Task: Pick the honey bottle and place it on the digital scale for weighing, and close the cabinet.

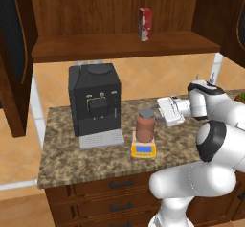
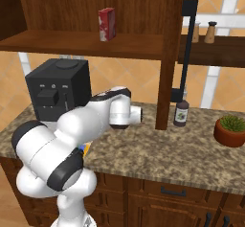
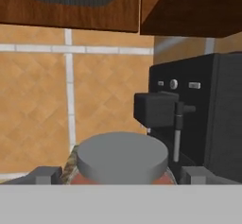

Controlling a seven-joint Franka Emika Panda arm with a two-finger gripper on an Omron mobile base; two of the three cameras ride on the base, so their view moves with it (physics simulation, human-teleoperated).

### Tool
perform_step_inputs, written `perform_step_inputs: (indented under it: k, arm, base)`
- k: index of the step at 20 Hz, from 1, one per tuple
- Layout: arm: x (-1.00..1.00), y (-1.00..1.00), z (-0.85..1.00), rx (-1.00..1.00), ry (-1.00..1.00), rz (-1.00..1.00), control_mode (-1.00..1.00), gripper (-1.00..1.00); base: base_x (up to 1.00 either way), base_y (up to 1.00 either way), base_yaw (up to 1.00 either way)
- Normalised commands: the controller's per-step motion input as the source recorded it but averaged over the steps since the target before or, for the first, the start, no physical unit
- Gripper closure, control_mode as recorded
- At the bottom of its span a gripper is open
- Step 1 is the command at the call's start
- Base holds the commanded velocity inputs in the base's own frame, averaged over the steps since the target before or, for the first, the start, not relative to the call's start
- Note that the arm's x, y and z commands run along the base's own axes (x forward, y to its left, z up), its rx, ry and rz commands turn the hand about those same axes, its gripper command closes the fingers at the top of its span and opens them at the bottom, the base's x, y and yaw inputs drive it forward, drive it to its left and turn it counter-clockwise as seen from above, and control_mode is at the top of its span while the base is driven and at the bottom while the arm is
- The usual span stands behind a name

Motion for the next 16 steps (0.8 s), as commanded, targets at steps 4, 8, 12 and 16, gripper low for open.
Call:
perform_step_inputs:
  k: [4,8,12,16]
  arm:
    - [-0.32,-0.33,0.09,0.05,-0.18,-0.04,-1.0,-1.0]
    - [-0.88,-0.46,0.38,0.1,-0.46,-0.19,-1.0,-1.0]
    - [-0.8,-0.34,0.36,0.08,-0.46,-0.23,-1.0,-1.0]
    - [-0.79,-0.33,0.28,0.13,-0.4,-0.27,-1.0,-1.0]
  base:
    - [0.0,0.0,0.0]
    - [0.0,0.0,0.0]
    - [0.0,0.0,0.0]
    - [0.0,0.0,0.0]
